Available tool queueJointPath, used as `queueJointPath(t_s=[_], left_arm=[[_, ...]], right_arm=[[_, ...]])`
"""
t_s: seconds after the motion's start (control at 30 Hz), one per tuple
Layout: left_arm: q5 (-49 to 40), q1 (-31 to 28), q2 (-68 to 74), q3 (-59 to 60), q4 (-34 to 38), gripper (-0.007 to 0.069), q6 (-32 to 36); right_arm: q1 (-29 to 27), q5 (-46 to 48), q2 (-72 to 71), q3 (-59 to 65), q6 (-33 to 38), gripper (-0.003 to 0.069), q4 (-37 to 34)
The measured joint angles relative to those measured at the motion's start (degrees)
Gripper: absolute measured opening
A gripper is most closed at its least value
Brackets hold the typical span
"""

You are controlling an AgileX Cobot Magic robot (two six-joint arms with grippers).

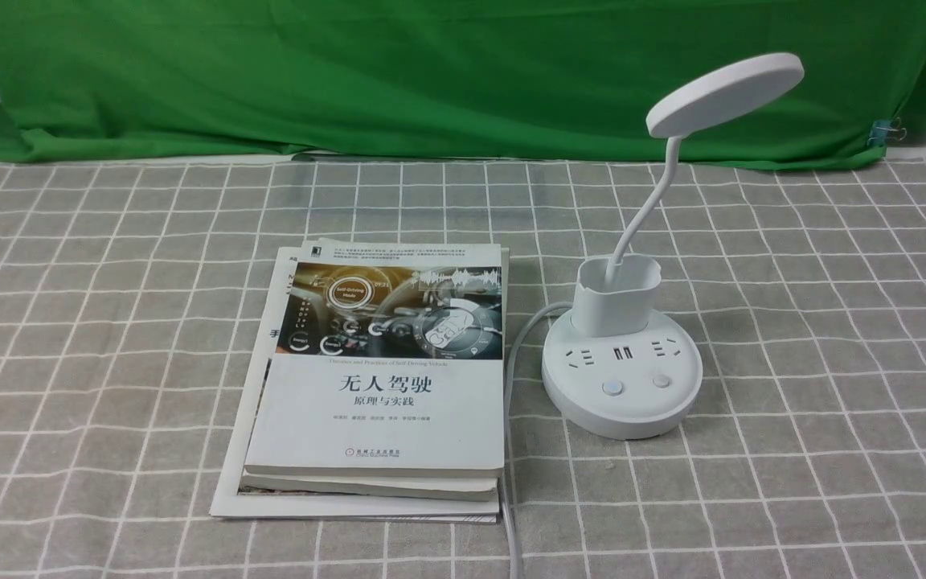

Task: Turn on the desk lamp on the grey coffee tablecloth with your hand.
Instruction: 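Press the button on the base of the white desk lamp with the right gripper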

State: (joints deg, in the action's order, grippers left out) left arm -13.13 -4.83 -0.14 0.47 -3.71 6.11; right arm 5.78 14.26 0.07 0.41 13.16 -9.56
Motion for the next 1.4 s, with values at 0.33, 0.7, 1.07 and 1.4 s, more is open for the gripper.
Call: queueJointPath(t_s=[0.33,0.7,1.07,1.4], left_arm=[[0.00,0.00,0.00,0.00,0.00,0.0019,0.06],[0.00,0.00,0.00,0.00,0.00,0.0019,0.06],[0.00,0.00,0.00,0.00,0.00,0.0019,0.06],[0.00,0.00,0.00,0.00,0.00,0.0019,0.05]], right_arm=[[0.00,-0.05,0.00,0.00,0.00,0.0245,0.00],[0.00,-15.77,0.00,0.00,-23.29,0.0245,-10.24],[0.00,3.58,13.82,-15.33,-9.92,0.0040,-11.03],[0.46,29.02,55.64,-39.51,6.78,0.0034,-11.32]])
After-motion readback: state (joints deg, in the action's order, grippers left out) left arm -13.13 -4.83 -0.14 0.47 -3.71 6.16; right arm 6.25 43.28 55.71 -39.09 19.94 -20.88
